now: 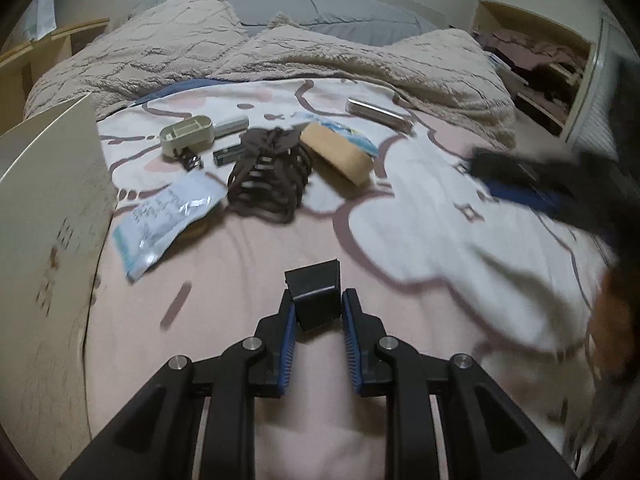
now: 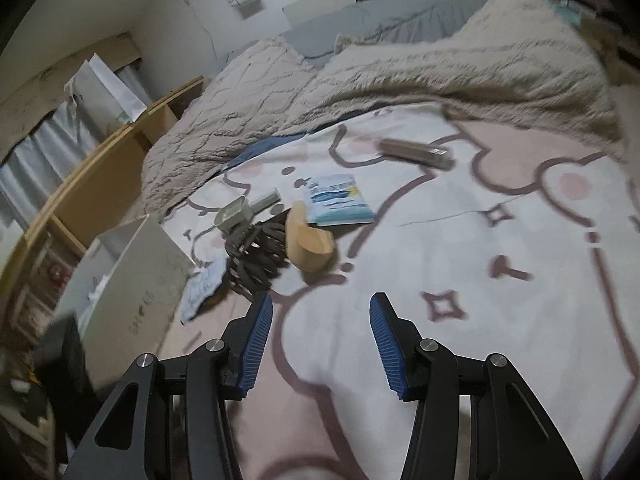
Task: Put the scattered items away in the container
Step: 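Grasp the wooden block with the right gripper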
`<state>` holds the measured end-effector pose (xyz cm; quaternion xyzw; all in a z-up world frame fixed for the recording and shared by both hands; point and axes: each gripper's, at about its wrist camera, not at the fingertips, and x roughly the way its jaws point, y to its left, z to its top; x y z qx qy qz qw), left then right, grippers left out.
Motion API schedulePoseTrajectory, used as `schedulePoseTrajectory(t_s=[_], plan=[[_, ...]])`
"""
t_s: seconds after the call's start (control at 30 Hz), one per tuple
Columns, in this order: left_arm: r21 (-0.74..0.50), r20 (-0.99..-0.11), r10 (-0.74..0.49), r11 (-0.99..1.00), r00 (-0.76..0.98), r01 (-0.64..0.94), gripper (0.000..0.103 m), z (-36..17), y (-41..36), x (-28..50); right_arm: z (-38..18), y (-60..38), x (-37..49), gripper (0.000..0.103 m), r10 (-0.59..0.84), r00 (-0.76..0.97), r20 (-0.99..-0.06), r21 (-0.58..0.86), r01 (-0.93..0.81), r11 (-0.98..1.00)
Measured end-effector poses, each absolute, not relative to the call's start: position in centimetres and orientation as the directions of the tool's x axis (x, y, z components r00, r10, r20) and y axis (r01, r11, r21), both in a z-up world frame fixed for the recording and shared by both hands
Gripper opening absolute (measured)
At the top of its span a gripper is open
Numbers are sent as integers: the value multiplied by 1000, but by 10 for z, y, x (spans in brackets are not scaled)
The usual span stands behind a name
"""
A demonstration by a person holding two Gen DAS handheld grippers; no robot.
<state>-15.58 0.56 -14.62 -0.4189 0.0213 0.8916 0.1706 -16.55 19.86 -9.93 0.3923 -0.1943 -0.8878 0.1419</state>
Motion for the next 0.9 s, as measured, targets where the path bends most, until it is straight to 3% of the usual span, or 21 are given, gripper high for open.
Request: schedulePoseTrajectory(t_s=[0.07, 0.1, 0.4, 0.5, 0.7, 0.73, 0.77, 0.9], plan=[[-106, -756, 292, -938, -586, -331, 22, -148, 1, -145, -102, 196, -176, 79, -410, -652, -638, 470, 92, -878], [-109, -757, 296, -936, -583, -334, 22, -149, -1, -140, -103, 194, -181, 81, -409, -655, -635, 472, 91, -877], [-150, -751, 328, -930, -573, -337, 22, -153, -18, -113, -125, 180, -229, 80, -417, -631, -654, 489, 68, -870], [-161, -746, 339, -927, -573, -339, 22, -155, -21, -109, -134, 173, -242, 68, -396, -616, -681, 465, 53, -883], [-190, -741, 358, -924, -569, -333, 22, -159, -26, -108, -146, 161, -257, 62, -407, -594, -694, 461, 67, -885], [-190, -741, 357, -924, -569, -333, 23, -160, -26, -108, -147, 158, -260, 58, -403, -590, -699, 451, 73, -889], [-191, -742, 357, -924, -568, -332, 23, -161, -26, -108, -147, 155, -261, 48, -394, -587, -707, 435, 78, -897], [-199, -739, 362, -923, -568, -330, 23, -163, -28, -109, -141, 149, -257, 47, -354, -600, -718, 379, 90, -921]])
